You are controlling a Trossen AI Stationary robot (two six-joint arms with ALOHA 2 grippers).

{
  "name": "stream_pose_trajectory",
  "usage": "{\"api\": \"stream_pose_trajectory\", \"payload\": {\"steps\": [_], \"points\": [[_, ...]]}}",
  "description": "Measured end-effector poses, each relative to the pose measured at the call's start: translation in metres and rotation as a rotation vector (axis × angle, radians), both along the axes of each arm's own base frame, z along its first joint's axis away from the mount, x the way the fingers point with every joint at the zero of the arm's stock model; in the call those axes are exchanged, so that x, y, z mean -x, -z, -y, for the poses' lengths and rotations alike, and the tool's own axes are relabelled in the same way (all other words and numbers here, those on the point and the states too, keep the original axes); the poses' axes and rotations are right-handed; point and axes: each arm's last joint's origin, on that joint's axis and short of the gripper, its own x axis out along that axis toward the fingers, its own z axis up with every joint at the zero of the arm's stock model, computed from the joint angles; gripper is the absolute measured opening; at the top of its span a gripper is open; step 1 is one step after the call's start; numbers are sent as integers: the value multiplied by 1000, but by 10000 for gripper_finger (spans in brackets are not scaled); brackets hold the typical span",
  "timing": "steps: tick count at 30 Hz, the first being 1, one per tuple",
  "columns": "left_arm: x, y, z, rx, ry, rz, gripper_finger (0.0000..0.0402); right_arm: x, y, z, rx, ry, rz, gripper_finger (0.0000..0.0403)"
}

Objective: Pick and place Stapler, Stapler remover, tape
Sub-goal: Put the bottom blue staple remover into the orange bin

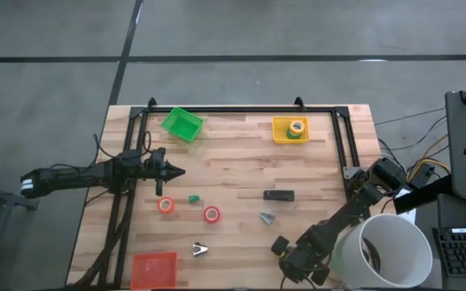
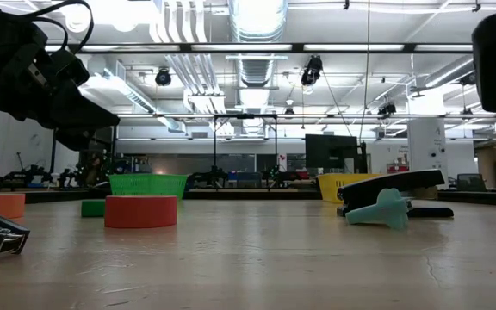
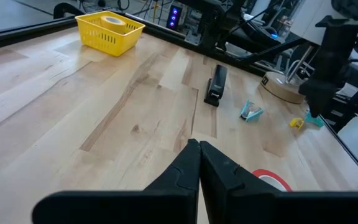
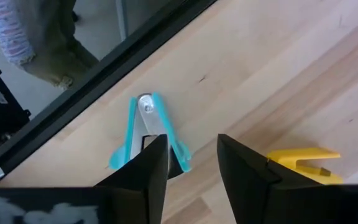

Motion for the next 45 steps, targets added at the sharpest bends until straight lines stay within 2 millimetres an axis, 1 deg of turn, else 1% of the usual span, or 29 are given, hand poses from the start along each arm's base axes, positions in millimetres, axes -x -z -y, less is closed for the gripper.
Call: {"api": "stream_pose_trajectory", "payload": {"steps": [9,23,29,31,36,39,45], "points": [[0,0,0,0,1,0,12,2,4,2,7,0,-8,102],[0,0,0,0,0,0,12,2,5,2,6,9,-11,14],[0,0,0,0,0,0,12,-1,4,5,3,24,-9,9],[0,0,0,0,1,0,12,-4,2,8,8,65,-6,9],[0,0,0,0,1,0,12,-14,-12,18,51,274,20,8],[0,0,0,0,0,0,12,-17,-18,22,42,301,38,8],[0,0,0,0,1,0,12,-23,-30,21,30,321,85,8]]}}
